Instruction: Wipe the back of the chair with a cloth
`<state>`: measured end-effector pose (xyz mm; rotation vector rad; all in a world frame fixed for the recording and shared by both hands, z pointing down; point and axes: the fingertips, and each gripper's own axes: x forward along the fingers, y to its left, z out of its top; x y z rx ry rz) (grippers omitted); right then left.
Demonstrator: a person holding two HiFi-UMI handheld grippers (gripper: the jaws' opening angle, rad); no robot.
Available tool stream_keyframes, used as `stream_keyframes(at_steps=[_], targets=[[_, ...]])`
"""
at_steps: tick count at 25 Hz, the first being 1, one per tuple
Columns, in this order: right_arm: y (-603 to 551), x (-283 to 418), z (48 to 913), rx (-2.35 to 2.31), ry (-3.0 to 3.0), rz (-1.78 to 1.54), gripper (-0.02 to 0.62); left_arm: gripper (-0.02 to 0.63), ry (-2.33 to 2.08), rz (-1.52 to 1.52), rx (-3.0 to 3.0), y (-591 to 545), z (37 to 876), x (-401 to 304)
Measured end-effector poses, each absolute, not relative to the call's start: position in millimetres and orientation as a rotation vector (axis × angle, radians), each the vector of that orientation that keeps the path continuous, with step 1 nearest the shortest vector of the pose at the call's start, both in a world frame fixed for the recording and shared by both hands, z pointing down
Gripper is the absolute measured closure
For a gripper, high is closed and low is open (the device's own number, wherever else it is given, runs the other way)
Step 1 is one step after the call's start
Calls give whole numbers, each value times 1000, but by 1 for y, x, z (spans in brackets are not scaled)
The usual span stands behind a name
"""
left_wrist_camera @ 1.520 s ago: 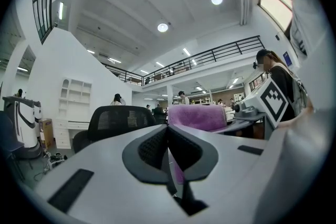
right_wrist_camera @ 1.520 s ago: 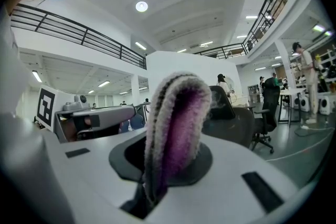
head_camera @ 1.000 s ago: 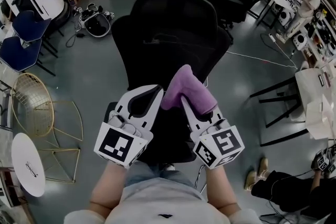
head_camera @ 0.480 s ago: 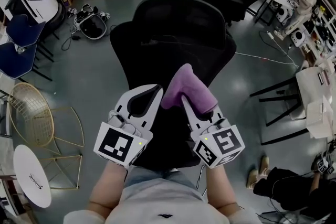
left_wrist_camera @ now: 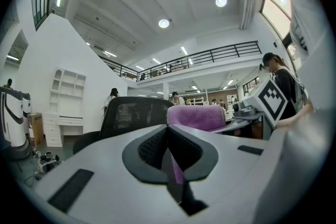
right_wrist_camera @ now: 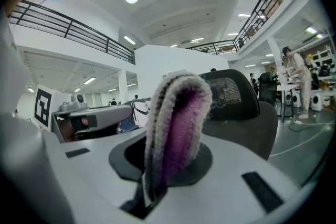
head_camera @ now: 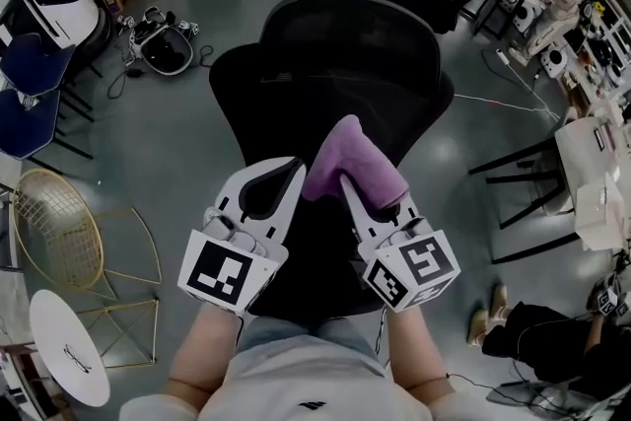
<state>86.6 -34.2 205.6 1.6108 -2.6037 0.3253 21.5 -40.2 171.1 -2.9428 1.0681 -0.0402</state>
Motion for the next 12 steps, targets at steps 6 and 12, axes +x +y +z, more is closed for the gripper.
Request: stream_keyframes(at_steps=[6, 12], targets=[[-45, 82, 203, 1634, -2581, 345, 540, 592, 1023, -10, -2951, -53, 166, 20], [-59, 85, 205, 1633, -2561, 322, 540, 592, 1014, 17, -2961, -67, 166, 25]])
